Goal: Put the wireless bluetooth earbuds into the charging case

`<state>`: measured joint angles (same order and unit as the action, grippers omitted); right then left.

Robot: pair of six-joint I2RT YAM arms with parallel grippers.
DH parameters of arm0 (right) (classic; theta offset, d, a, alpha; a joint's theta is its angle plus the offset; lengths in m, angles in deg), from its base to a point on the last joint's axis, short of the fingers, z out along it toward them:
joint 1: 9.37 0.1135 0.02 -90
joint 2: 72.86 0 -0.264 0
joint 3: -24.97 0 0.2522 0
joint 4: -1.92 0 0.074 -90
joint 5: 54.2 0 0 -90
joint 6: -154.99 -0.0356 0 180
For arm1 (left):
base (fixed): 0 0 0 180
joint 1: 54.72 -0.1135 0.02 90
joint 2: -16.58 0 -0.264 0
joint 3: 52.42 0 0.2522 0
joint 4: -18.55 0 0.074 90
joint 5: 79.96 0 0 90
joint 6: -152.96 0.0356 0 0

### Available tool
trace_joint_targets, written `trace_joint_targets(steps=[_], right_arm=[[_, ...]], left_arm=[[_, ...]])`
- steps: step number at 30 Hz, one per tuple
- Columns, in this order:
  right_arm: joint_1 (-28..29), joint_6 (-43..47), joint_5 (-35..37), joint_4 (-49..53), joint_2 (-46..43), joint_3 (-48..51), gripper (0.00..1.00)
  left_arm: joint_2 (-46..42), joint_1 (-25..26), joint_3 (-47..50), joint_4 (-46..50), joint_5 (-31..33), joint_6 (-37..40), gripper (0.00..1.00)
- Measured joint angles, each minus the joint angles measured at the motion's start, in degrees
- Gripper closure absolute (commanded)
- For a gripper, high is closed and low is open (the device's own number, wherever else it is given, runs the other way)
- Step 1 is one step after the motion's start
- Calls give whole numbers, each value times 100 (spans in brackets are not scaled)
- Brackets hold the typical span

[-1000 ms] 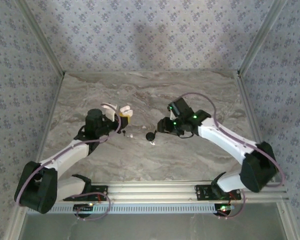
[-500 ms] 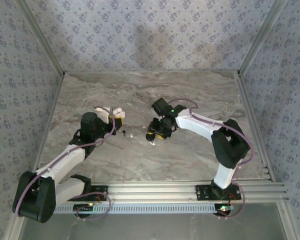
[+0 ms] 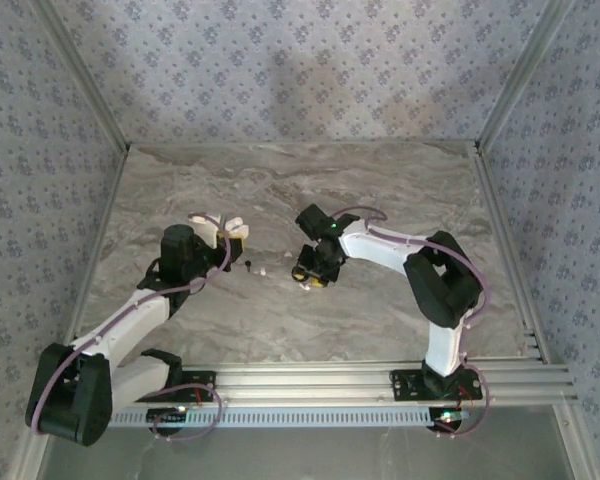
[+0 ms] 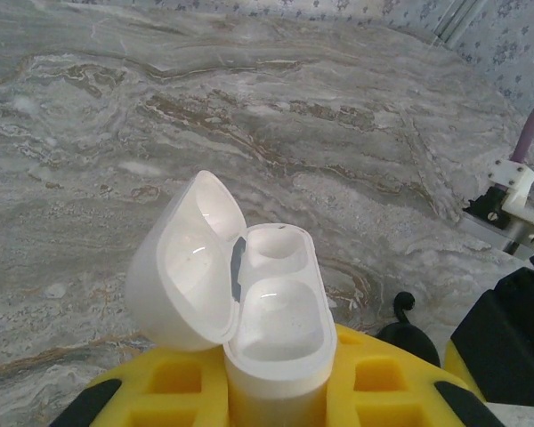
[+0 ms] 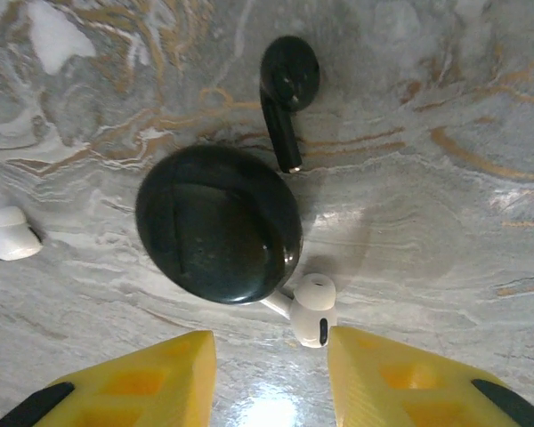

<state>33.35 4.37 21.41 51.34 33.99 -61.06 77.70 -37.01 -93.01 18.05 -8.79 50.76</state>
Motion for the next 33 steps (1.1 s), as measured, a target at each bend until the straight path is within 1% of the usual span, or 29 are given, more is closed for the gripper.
trace_joint_targets(steps=[16,22,28,33], right_arm=[[57,133,7,356,352,-70,70],[55,328,4,483,428,-173,75],[13,935,-50,597,472,-249,77],[-114,2015,-90,1047,492,-356,78]], left_arm=[[0,-37,0,85,-7,83,85],[0,-37,-2,87,-24,127,85],[4,-37,-79,168,-81,186,85],[20,-37,-201,223,-153,214,84]])
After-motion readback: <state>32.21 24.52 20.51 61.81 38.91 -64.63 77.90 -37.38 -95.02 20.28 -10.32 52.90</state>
